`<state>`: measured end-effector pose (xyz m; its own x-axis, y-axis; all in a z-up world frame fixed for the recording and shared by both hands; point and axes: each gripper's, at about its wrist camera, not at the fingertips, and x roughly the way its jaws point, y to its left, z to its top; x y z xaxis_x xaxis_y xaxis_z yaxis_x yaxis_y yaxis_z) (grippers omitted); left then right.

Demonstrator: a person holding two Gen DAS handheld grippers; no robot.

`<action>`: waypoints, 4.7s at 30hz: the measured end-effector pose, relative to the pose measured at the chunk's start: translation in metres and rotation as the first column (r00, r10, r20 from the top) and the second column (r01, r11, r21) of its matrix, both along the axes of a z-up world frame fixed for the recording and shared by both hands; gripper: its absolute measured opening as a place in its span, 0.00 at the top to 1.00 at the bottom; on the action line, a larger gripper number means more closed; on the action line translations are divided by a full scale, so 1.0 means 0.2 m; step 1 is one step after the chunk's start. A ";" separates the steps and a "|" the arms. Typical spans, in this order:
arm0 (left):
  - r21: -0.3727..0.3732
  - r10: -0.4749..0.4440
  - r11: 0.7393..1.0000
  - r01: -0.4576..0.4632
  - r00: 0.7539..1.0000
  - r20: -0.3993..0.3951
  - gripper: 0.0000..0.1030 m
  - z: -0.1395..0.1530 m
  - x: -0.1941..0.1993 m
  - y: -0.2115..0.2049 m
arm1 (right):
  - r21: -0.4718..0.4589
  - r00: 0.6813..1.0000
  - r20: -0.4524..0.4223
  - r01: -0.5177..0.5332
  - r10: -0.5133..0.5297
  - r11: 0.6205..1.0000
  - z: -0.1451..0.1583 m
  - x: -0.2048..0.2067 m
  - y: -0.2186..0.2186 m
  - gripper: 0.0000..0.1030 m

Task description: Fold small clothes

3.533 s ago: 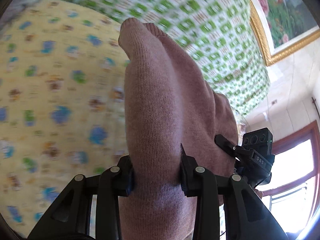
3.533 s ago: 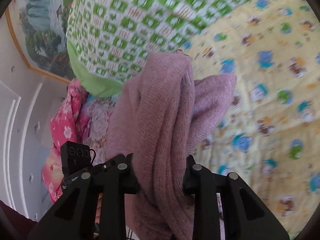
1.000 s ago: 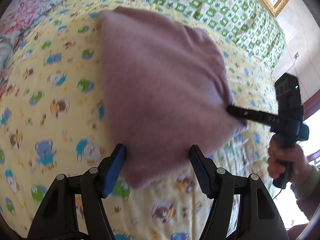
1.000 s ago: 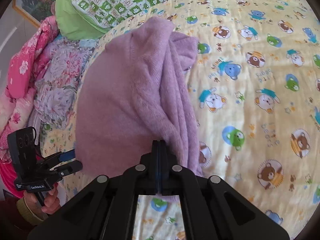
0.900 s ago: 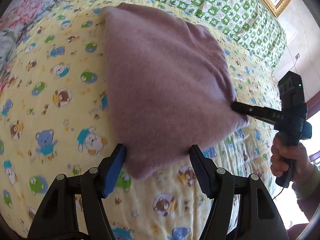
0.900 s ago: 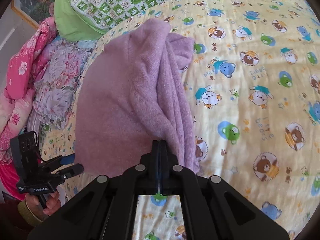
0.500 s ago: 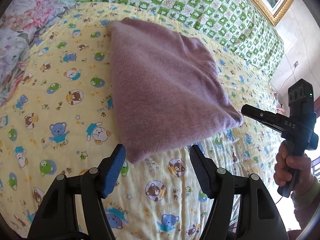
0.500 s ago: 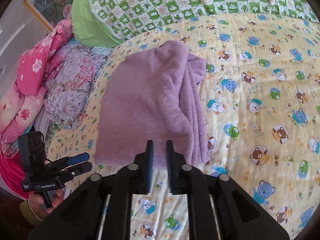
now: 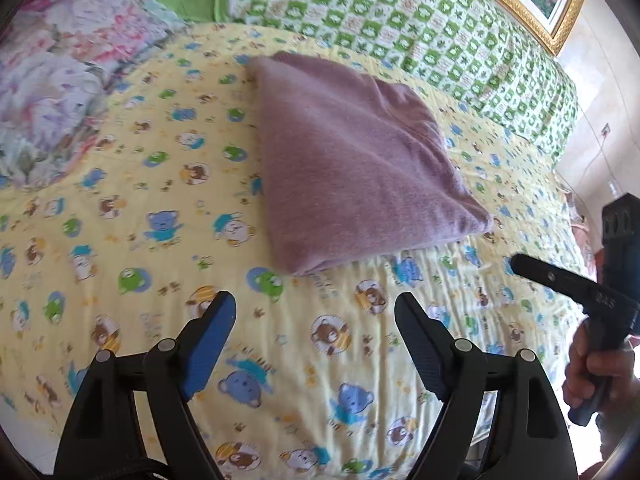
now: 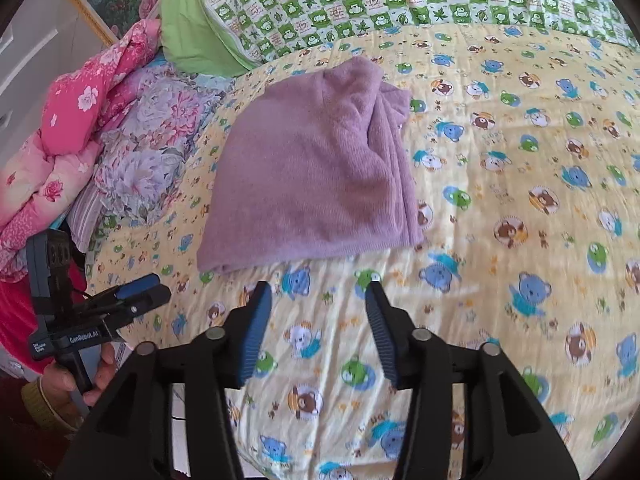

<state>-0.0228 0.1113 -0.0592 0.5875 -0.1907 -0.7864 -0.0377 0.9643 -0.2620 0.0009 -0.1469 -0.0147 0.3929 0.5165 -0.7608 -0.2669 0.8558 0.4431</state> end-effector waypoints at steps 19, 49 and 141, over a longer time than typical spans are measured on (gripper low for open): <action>0.112 0.004 0.993 -0.019 0.990 0.139 0.18 0.17 -0.16 -0.05 | -0.099 0.982 0.182 -0.033 0.051 0.995 0.12 -0.24 0.07 0.13; 0.202 0.106 0.971 -0.129 0.987 0.120 0.09 0.02 0.04 -0.06 | -0.126 0.967 0.245 -0.035 0.065 0.991 0.00 -0.07 0.19 0.01; 0.274 0.120 0.950 -0.148 0.986 0.116 0.09 -0.01 0.09 -0.13 | -0.148 0.956 0.278 -0.054 0.093 0.988 -0.01 -0.02 0.31 0.01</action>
<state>-0.0044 0.0847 -0.0618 0.6684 0.1155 -0.7348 -0.1598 0.9871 0.0098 -0.0024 -0.0851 -0.0173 0.5674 0.4506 -0.6892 -0.4288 0.8762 0.2199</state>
